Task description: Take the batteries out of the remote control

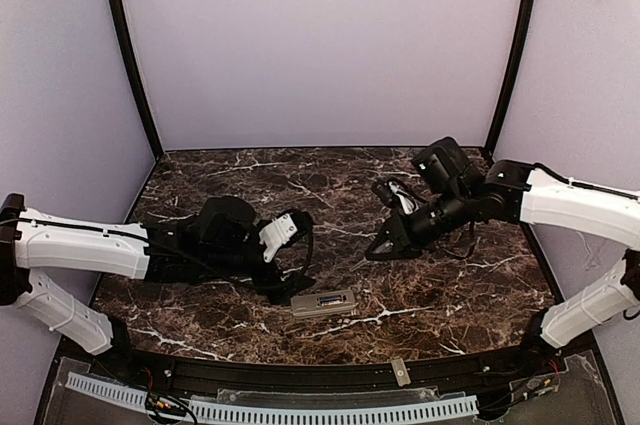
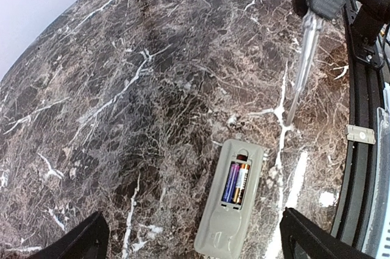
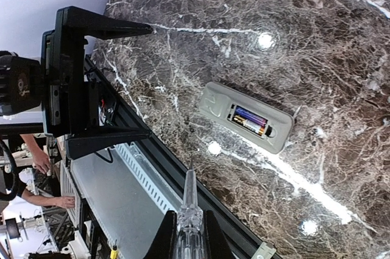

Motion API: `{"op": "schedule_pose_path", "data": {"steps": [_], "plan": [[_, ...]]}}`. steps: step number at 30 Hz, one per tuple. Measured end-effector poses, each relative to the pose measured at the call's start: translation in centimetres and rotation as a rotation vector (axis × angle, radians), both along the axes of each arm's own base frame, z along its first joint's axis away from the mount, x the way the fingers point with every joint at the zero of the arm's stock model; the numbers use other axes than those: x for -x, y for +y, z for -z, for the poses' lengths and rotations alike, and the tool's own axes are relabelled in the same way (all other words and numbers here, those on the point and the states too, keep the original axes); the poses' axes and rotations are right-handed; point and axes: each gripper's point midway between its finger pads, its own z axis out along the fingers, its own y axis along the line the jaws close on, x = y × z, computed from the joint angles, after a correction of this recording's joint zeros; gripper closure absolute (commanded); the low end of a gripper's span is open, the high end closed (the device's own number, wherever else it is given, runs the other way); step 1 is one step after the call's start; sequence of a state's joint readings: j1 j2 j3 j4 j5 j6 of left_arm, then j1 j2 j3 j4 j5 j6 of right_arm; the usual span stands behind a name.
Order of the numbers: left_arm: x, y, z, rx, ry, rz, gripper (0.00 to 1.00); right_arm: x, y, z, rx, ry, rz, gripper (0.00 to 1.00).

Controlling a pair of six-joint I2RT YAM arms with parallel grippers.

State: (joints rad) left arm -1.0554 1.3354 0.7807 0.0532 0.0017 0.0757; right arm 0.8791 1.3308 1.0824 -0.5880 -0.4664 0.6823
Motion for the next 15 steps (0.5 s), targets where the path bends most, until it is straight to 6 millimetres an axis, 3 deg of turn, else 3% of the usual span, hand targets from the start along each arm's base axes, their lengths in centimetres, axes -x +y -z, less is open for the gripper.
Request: {"op": "schedule_pose_path", "data": {"steps": [10, 15], "plan": [[0.0, 1.6, 6.2, -0.087, 0.165, 0.038, 0.02, 0.1, -2.5, 1.3, 0.066, -0.052, 0.064, 1.0], [0.4, 1.9, 8.3, -0.116, 0.226, 0.073, 0.05, 0.1, -3.1, 1.9, 0.086, -0.061, 0.079, 1.0]]}}
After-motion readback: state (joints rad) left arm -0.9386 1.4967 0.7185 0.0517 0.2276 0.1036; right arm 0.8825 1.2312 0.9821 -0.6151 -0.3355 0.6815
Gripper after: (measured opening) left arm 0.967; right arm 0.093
